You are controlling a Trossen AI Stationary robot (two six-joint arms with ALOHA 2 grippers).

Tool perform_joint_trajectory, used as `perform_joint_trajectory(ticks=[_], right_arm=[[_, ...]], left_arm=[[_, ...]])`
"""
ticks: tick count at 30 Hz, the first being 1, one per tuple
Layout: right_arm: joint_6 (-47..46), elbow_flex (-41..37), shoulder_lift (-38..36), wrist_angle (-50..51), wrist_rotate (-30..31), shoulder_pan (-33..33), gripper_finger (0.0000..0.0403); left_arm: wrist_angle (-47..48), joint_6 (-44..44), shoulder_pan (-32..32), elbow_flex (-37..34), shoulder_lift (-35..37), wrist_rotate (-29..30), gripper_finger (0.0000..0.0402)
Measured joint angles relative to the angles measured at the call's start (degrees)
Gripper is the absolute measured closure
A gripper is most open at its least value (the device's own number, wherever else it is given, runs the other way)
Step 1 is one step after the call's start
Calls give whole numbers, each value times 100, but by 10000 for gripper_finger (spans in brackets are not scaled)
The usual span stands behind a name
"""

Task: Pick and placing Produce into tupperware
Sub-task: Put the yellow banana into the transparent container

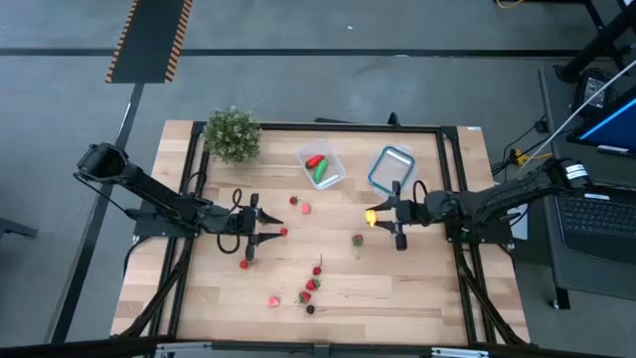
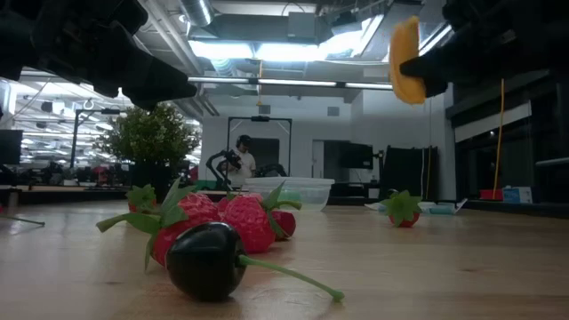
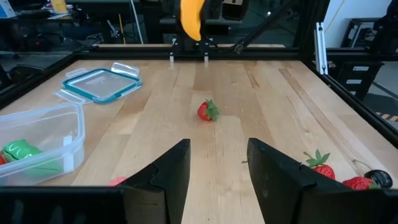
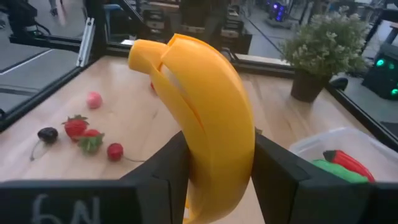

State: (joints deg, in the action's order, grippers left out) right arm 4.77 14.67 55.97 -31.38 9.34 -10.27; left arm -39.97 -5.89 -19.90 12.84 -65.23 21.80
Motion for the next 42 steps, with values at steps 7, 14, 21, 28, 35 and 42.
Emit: perform_joint_trajectory(ticks=[7,14,21,28,35,42], right_arm=[[-126,-415,-68,-496,9,5,261],[-289,-524,-66,-694,769,5,261],[-466,-524,-64,-494,1678,29,261],[-480,-522,-42,-430,1792,487,261],[-622,-484,285,-402,2026,1172,261],[31,447,1115,72,1015,1648,261]], left_arm=[[-2,0,0,0,0,0,250],[-2,0,0,0,0,0,250],[0,2,0,0,0,0,250],[0,2,0,0,0,0,250],[2,2,0,0,0,0,250],[28,181,0,0,0,9,250]])
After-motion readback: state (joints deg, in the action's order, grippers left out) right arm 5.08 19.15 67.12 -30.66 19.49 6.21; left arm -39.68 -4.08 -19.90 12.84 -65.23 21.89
